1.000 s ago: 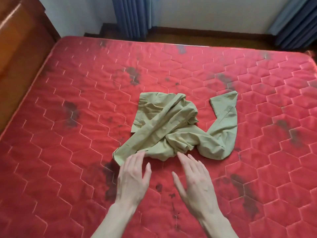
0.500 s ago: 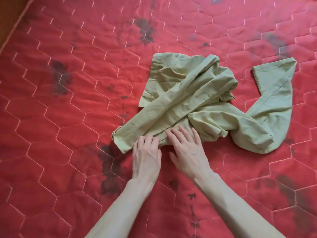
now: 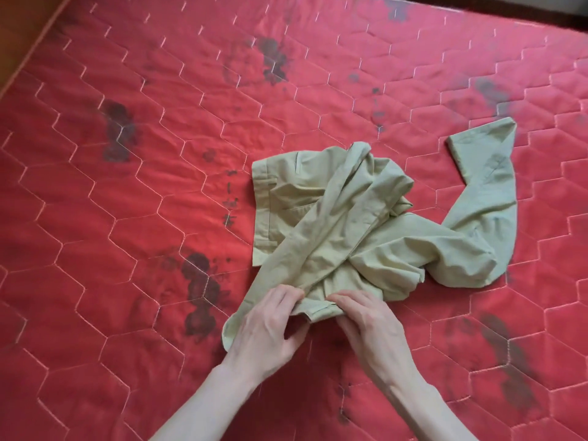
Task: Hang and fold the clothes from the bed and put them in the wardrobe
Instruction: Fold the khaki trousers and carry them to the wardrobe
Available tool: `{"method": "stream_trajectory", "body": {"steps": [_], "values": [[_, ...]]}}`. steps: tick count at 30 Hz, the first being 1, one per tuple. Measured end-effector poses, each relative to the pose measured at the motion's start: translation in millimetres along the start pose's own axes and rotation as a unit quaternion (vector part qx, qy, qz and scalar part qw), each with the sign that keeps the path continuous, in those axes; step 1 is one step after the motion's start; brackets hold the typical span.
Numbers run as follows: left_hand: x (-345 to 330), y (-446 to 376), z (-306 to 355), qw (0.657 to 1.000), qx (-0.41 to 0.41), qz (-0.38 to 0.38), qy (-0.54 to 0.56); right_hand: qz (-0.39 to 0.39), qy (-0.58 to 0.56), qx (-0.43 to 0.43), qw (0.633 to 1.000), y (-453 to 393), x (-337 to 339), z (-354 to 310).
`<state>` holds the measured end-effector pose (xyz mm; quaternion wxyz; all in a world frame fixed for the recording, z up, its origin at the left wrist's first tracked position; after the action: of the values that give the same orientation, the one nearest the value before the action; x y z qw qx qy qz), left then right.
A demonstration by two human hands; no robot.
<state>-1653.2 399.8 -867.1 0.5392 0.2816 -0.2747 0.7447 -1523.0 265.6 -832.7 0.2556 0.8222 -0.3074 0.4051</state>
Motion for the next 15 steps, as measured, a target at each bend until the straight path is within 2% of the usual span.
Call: {"method": "stream_trajectory", "body": {"steps": [2, 4, 7, 8, 9, 11, 15], "values": [[2.4, 7.0, 7.1, 1.000, -0.012, -0.007, -0.027, 0.012, -0.064, -0.040, 0.997, 15.1, 22.3, -2.0], [10.9, 10.8, 3.1, 0.997, 0.015, -0.005, -0.074, 0.013, -0.148, -0.079, 0.986, 21.2, 47.2, -6.5], [26.2, 11.5, 5.0, 0.991, 0.050, -0.007, -0.125, 0.023, -0.257, -0.089, 0.962, 29.2, 96.0, -30.7], [55.0, 7.0, 35.2, 0.990, 0.044, -0.009, -0.134, 0.029, -0.290, -0.078, 0.953, 40.8, 142.9, -55.7], [72.5, 3.8, 54.6, 0.990, 0.033, -0.004, -0.139, 0.026, -0.299, -0.065, 0.952, 47.6, 171.3, -73.7], [72.0, -1.8, 63.2, 0.989, 0.015, 0.002, -0.149, 0.024, -0.302, -0.043, 0.952, 49.9, 185.4, -82.5], [119.9, -16.1, 122.6, 0.989, 0.041, 0.058, -0.127, 0.027, -0.319, -0.080, 0.944, 64.4, 260.7, -107.7]]}}
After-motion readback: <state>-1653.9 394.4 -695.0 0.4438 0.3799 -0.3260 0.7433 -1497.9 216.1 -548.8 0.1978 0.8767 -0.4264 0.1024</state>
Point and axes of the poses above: each hand's wrist, its own y-axis away from the middle knuckle, its own x-axis out of the back of the hand, z = x × y, the point moved 5 cm from there along -y, towards the middle knuckle, and after that the axes turned 14 degrees about -x, right-handed, at the moved point
